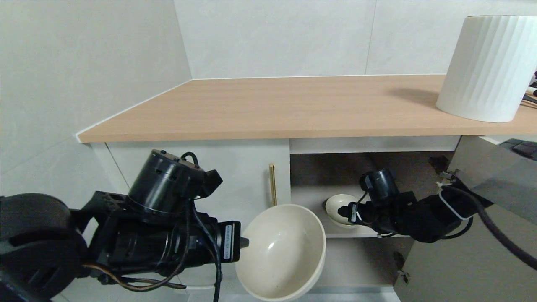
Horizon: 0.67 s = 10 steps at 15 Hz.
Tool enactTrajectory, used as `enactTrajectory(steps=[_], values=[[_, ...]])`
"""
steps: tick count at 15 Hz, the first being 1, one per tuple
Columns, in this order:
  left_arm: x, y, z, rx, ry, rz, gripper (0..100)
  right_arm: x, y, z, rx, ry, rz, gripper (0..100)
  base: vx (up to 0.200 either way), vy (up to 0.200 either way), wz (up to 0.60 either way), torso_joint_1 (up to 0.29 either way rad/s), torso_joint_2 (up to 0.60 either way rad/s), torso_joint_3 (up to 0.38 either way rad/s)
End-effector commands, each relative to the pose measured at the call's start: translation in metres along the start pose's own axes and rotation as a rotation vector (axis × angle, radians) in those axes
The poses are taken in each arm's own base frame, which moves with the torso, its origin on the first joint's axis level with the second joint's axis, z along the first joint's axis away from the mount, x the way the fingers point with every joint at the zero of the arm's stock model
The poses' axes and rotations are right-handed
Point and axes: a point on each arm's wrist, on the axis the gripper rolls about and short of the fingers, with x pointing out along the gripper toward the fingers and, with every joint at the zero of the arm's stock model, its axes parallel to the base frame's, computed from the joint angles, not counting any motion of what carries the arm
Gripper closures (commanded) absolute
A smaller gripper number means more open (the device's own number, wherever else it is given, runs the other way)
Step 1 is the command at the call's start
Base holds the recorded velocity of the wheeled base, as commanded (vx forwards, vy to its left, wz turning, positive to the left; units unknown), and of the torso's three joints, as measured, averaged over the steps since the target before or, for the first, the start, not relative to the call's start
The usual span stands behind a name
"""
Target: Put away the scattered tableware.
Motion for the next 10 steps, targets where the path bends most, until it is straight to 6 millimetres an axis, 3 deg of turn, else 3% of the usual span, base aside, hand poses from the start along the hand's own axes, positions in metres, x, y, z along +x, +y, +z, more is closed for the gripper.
enactTrajectory(steps=[1, 3, 5, 10], values=[[0.043, -0.002, -0.013, 0.028, 0.093, 0.103, 100, -0.078, 0.025, 0.009, -0.061, 0.017, 0.182, 0, 0.0, 0.0, 0.0, 0.0, 0.0, 0.0], [0.071, -0.004, -0.026, 0.067, 0.123, 0.205, 100, -0.11, 0.036, 0.002, -0.13, 0.048, 0.248, 0, 0.0, 0.0, 0.0, 0.0, 0.0, 0.0], [0.087, -0.002, -0.031, 0.079, 0.125, 0.246, 100, -0.128, 0.042, -0.002, -0.165, 0.045, 0.285, 0, 0.0, 0.0, 0.0, 0.0, 0.0, 0.0], [0.097, 0.001, -0.034, 0.078, 0.144, 0.268, 100, -0.141, 0.046, -0.022, -0.293, 0.072, 0.32, 0, 0.0, 0.0, 0.0, 0.0, 0.0, 0.0]])
